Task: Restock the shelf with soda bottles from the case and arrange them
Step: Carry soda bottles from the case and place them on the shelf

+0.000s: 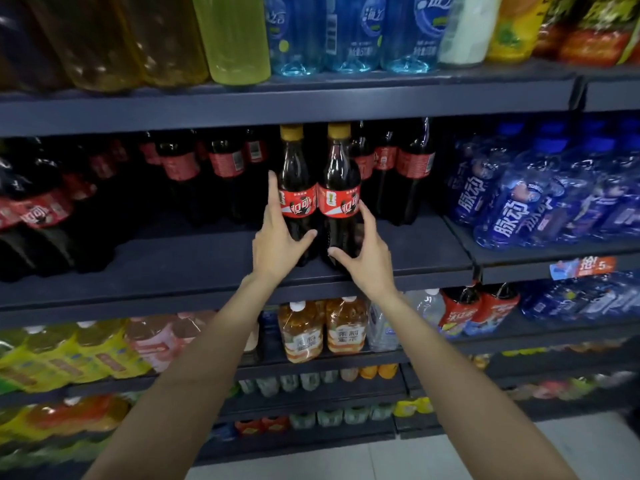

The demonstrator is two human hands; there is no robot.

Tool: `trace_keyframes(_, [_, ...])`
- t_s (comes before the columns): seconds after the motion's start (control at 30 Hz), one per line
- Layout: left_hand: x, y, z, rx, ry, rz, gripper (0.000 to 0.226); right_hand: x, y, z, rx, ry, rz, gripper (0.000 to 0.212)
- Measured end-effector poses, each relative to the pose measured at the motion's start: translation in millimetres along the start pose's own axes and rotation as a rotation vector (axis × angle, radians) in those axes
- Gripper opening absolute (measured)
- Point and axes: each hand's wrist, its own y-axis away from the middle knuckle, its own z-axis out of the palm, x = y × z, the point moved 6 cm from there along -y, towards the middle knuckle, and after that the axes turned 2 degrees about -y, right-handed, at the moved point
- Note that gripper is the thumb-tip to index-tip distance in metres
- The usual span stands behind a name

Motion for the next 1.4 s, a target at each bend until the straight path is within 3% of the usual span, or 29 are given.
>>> trace_keyframes(0.27, [-37.4,-63.2,29.7,0.100,0.098,-0.036,0.109,-2.8,-38.0,28.7,0.140,0.145,-0.152,0.091])
trace_keyframes(0.6, [-47.7,-121.5,58.9,0.155,0.039,0.006,0.102,1.3,-62.9,47.9,0.214,0.258,-0.035,0.086])
trace_keyframes(0.83, [-62.2,-110.4,63.0,-0.019,0.005,-0.064,0.091,-7.9,-75.0,69.5,0.185,0.407,0.028,0.086])
trace_keyframes(0.97, [-81.1,-94.9,66.8,-0.141,0.441,-0.297,0.063,-10.6,-86.2,77.3,0.169,0.413,0.071,0.087])
trace_keyframes(1.07, [-77.4,-89.8,69.5,-0.217,0.542,-0.349,0.053,-9.2,-94.2,82.1,0.214,0.447,0.084,0.081])
trace_keyframes(1.17, [-67.9,-89.0,70.5,-0.289,0.557,-0.359,0.059,-9.9,-100.4,82.9,0.229,0.460,0.101,0.069])
trace_keyframes(1.27, [-54.1,-82.6,67.6,-0.312,0.543,-0.394,0.063,-15.8,-91.9,79.0,0.118,0.397,0.117,0.074])
trace_keyframes(1.4, [-33.4,-61.8,45.2,-0.323,0.246,-0.449,0.069,-30.8,-52.9,54.2,-0.027,0.312,0.033,0.060])
